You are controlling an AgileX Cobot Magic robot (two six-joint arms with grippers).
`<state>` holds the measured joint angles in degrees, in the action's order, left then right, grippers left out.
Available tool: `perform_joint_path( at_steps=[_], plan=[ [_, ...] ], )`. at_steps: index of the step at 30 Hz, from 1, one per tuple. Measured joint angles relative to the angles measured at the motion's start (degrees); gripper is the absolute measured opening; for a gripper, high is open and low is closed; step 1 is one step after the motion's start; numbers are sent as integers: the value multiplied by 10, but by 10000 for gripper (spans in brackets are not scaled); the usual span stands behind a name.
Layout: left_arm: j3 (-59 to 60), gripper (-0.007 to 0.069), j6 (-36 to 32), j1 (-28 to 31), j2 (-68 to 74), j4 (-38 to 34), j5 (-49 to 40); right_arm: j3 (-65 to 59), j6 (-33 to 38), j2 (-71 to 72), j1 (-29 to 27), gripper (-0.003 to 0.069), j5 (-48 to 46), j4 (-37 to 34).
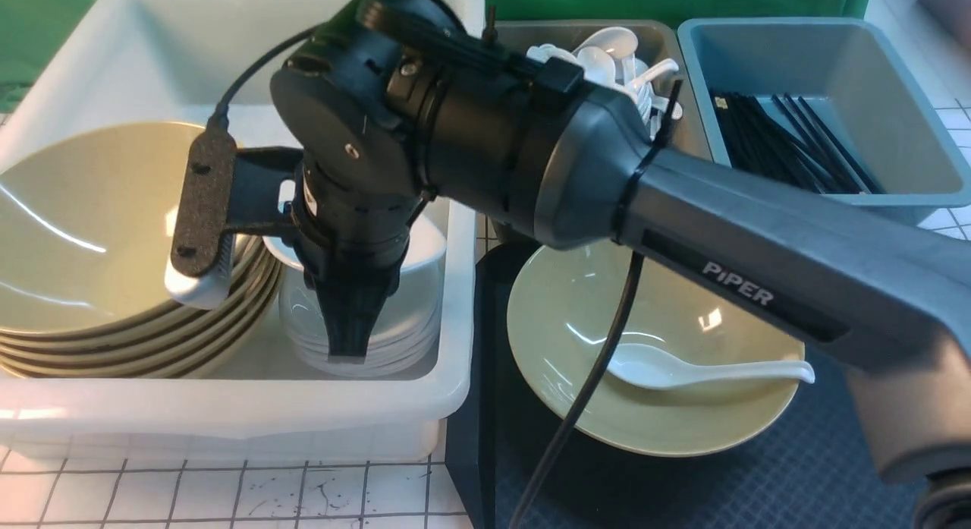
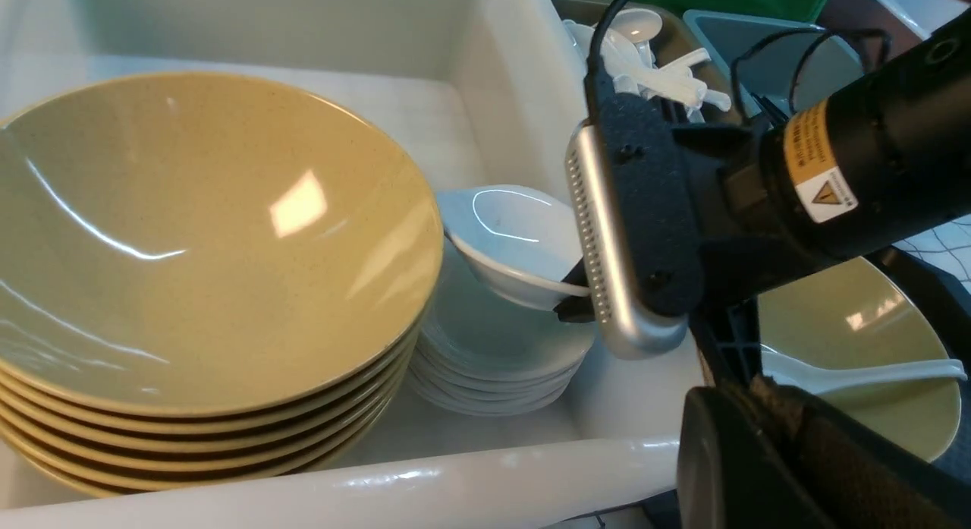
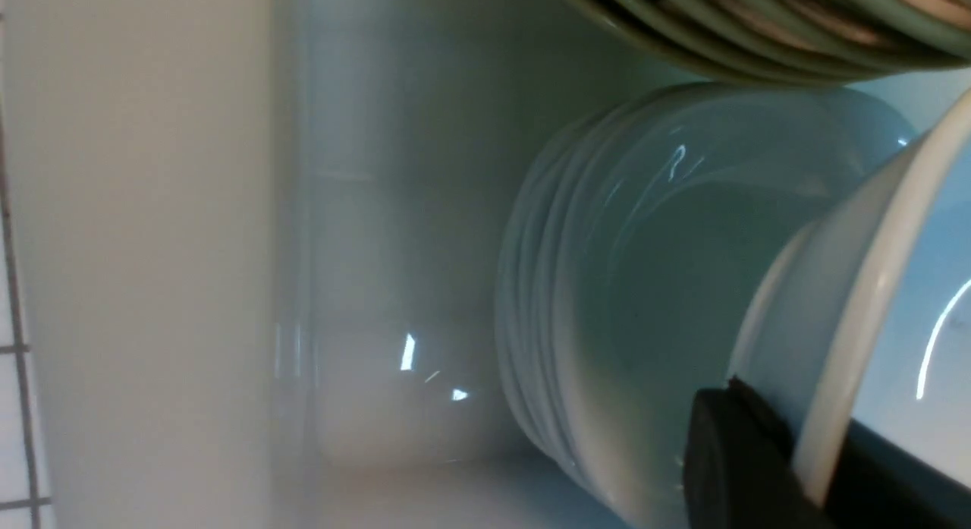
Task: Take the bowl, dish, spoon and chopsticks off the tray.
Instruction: Use the right arm to put the plate into the large storage box on the left
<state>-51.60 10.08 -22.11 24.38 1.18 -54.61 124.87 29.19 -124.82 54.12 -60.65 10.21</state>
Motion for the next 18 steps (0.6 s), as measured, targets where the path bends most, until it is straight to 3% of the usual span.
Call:
perform_joint_path(
  at_steps=[18],
  plan=[
    [0, -1, 0, 0, -1, -3, -3, 2, -36, -25, -7, 64, -3, 10]
  ],
)
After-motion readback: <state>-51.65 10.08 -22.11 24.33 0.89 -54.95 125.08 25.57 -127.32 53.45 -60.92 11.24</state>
